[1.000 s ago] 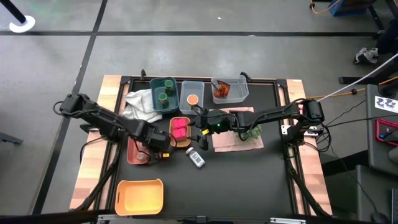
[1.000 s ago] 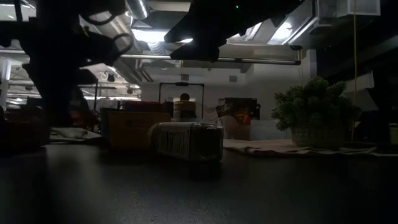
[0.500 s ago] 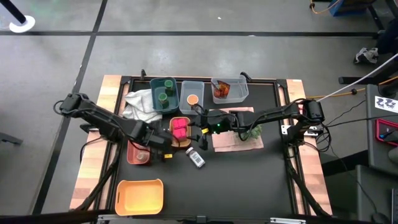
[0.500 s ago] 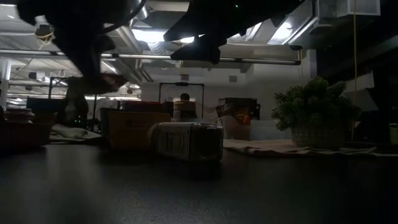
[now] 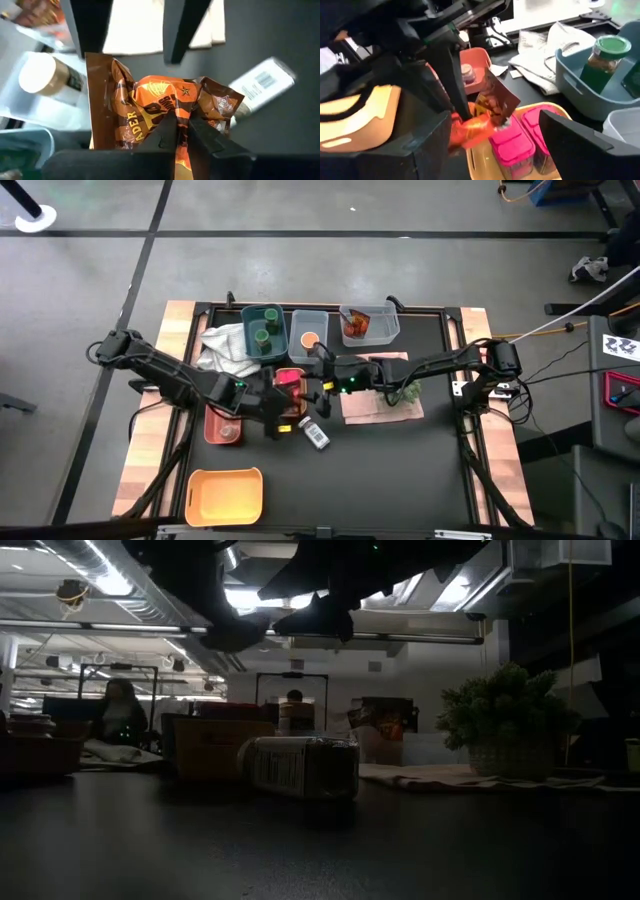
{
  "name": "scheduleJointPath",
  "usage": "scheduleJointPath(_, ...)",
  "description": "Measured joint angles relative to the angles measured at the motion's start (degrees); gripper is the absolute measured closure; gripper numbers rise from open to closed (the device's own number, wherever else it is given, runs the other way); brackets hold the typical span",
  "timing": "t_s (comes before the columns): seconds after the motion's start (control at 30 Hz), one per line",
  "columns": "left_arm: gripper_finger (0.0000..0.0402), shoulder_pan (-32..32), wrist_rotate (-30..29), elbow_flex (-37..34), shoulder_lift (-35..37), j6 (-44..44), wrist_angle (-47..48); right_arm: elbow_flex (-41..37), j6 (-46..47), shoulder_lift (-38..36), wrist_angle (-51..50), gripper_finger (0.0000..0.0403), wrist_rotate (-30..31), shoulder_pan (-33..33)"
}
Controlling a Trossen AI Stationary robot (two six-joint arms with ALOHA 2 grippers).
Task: Sort spices by type
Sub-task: Put the orange seasoning pack into the right transparent bin
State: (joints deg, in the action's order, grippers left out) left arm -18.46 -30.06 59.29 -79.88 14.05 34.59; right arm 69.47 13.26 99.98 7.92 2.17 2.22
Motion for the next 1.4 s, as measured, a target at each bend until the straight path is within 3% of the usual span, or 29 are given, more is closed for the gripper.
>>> scheduleJointPath(0.47,0.0374,0.59,-2.42,0.0,0.0,-6.04,-8.97,0.0,-0.24,0.02,4.35,0.0118,1.49,-0.04)
scheduleJointPath(0.7,0.0373,0.63,-2.55,0.0,0.0,-6.63,-9.44,0.0,-1.63,0.02,4.58,0.0199,2.17,-0.01)
scheduleJointPath(1.03,0.0373,0.61,-2.35,0.0,0.0,-6.71,-9.91,0.0,-4.77,0.02,4.35,0.0382,2.52,-0.11)
scheduleJointPath(1.4,0.0371,1.16,-1.84,0.0,0.0,-7.42,-9.75,0.0,-6.22,0.02,4.42,0.0394,2.44,-0.11)
